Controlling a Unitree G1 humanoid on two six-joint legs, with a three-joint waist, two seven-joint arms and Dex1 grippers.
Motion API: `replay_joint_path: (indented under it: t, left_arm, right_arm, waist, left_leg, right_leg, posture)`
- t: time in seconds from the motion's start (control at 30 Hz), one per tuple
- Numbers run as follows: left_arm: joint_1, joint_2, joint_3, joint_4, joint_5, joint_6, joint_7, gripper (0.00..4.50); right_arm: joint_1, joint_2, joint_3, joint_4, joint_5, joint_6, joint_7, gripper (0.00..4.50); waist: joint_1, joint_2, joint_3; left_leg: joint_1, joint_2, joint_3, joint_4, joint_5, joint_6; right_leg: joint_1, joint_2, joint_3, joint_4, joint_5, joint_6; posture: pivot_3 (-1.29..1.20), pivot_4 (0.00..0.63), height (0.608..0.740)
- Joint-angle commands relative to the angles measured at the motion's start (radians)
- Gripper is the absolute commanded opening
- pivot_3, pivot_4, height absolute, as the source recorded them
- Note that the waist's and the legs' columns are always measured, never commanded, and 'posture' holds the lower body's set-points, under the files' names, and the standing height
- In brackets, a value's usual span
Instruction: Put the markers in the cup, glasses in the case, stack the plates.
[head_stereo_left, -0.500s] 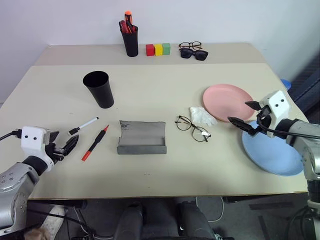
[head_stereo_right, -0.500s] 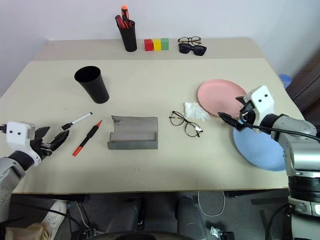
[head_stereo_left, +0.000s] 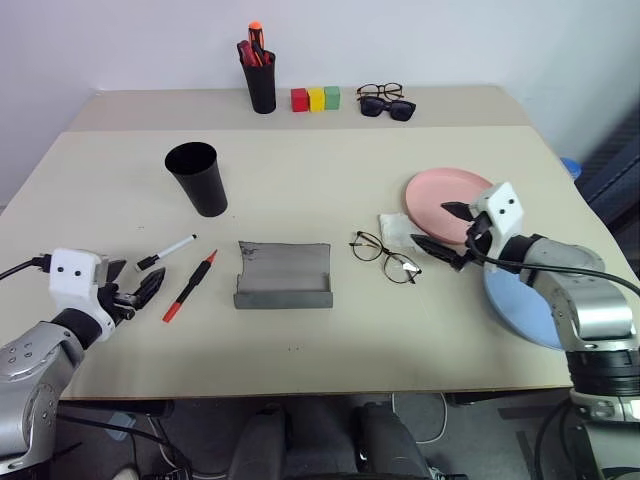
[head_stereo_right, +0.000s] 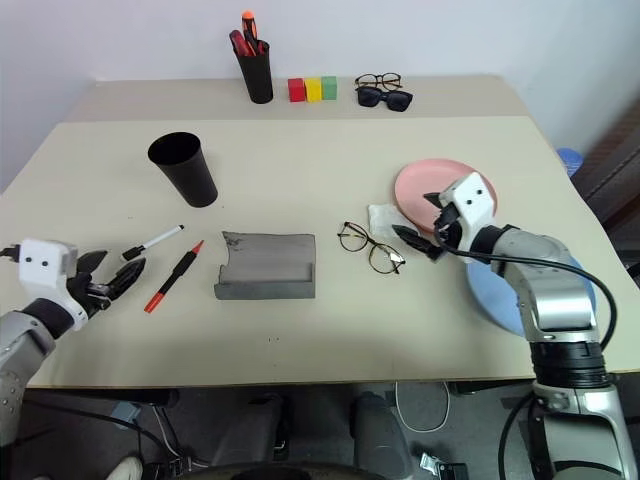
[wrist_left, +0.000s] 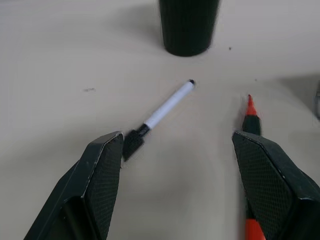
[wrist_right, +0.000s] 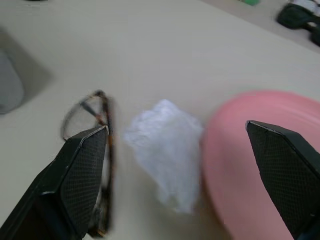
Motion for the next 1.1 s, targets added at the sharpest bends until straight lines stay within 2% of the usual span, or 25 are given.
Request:
replay_joint_path:
  t: [0.03,0.1,0.2,0.33,0.43,0.57,0.8,0.87,0.97,1.07,1.1]
  left_arm:
    - [-0.040,0.055,-0.058,-0.053,-0.022,0.089,-0.020,4.05]
    - [-0.093,0.078,-0.109,-0.052,-0.004,0.138,-0.002,4.48]
    - [-0.183,0.104,-0.178,-0.020,0.033,0.200,0.030,4.48]
    - [-0.308,0.142,-0.282,0.027,0.035,0.384,0.041,4.48]
    - [-0.378,0.155,-0.313,0.070,0.007,0.525,0.033,4.48]
    - [-0.445,0.144,-0.332,0.106,-0.002,0.630,0.034,4.48]
    - [-0.442,0.148,-0.322,0.097,0.018,0.679,0.053,1.13]
    - [-0.409,0.148,-0.285,0.053,0.021,0.572,0.027,0.12]
    - [-0.351,0.128,-0.197,-0.029,0.044,0.273,-0.036,0.02]
    - [-0.365,0.080,-0.097,-0.094,-0.068,0.184,-0.103,0.02]
    - [-0.421,0.045,-0.073,-0.089,-0.112,0.157,-0.097,0.02]
  right_arm:
    - [-0.034,0.045,0.059,-0.141,0.042,0.019,0.008,4.50]
    - [-0.029,0.067,0.110,-0.214,0.065,0.045,0.028,4.50]
    - [-0.012,0.091,0.183,-0.313,0.091,0.082,0.043,4.50]
    - [-0.007,0.138,0.242,-0.376,0.102,0.121,0.013,4.50]
    - [-0.006,0.166,0.276,-0.414,0.108,0.145,-0.008,4.50]
    - [-0.004,0.188,0.301,-0.429,0.113,0.159,-0.019,4.50]
    - [-0.012,0.198,0.318,-0.414,0.108,0.147,-0.020,4.50]
    - [-0.012,0.203,0.321,-0.411,0.108,0.143,-0.017,4.50]
    - [-0.025,0.220,0.325,-0.395,0.103,0.133,-0.020,4.50]
    - [-0.053,0.247,0.321,-0.360,0.098,0.115,-0.029,4.50]
    - [-0.071,0.262,0.319,-0.338,0.090,0.100,-0.035,4.50]
  waist:
    - [-0.001,0.000,0.000]
    - [0.000,0.000,0.000]
    - [0.003,0.000,0.000]
    - [0.000,0.000,0.000]
    - [-0.005,0.000,0.000]
    - [-0.004,0.000,0.000]
    - [-0.003,0.000,0.000]
    - [-0.005,0.000,0.000]
    - [-0.001,-0.001,0.001]
    - [0.004,-0.001,0.001]
    - [0.005,-0.001,0.001]
  left_leg:
    - [0.000,0.000,0.000,0.000,0.000,0.000]
    - [0.000,0.000,-0.001,0.000,0.000,0.000]
    - [-0.001,0.000,-0.003,0.000,0.000,0.000]
    - [-0.001,-0.001,-0.003,0.001,0.000,0.000]
    - [-0.001,-0.001,-0.003,0.001,0.000,0.000]
    - [-0.001,-0.001,-0.004,0.001,0.000,0.000]
    - [-0.001,-0.001,-0.004,0.001,0.000,0.000]
    - [-0.001,-0.001,-0.004,0.001,0.000,0.000]
    - [-0.001,0.001,-0.003,0.000,0.000,-0.001]
    - [-0.002,0.001,-0.004,0.001,0.001,-0.002]
    - [-0.002,0.000,-0.004,0.001,0.001,-0.002]
  right_leg:
    - [0.000,0.000,0.000,0.000,0.000,0.000]
    - [0.000,0.001,0.000,0.001,0.000,0.000]
    - [0.000,0.001,-0.001,0.000,0.000,0.000]
    - [0.000,0.002,-0.001,0.001,0.000,0.000]
    - [0.000,0.003,-0.001,0.001,0.000,0.000]
    - [-0.001,0.005,-0.001,0.002,0.000,0.000]
    - [-0.001,0.004,-0.001,0.002,0.000,0.000]
    - [-0.001,0.004,-0.001,0.002,0.000,0.000]
    - [-0.002,0.003,-0.001,0.002,0.000,0.000]
    - [-0.002,-0.001,-0.002,0.002,0.000,-0.001]
    - [-0.002,-0.002,-0.002,0.002,0.000,0.000]
  posture:
    - [0.00,0.150,0.740]
    - [0.00,0.150,0.740]
    - [0.00,0.150,0.740]
    - [0.00,0.150,0.740]
    - [0.00,0.150,0.740]
    - [0.00,0.150,0.740]
    - [0.00,0.150,0.740]
    - [0.00,0.150,0.740]
    - [0.00,0.150,0.740]
    - [0.00,0.150,0.740]
    - [0.00,0.150,0.740]
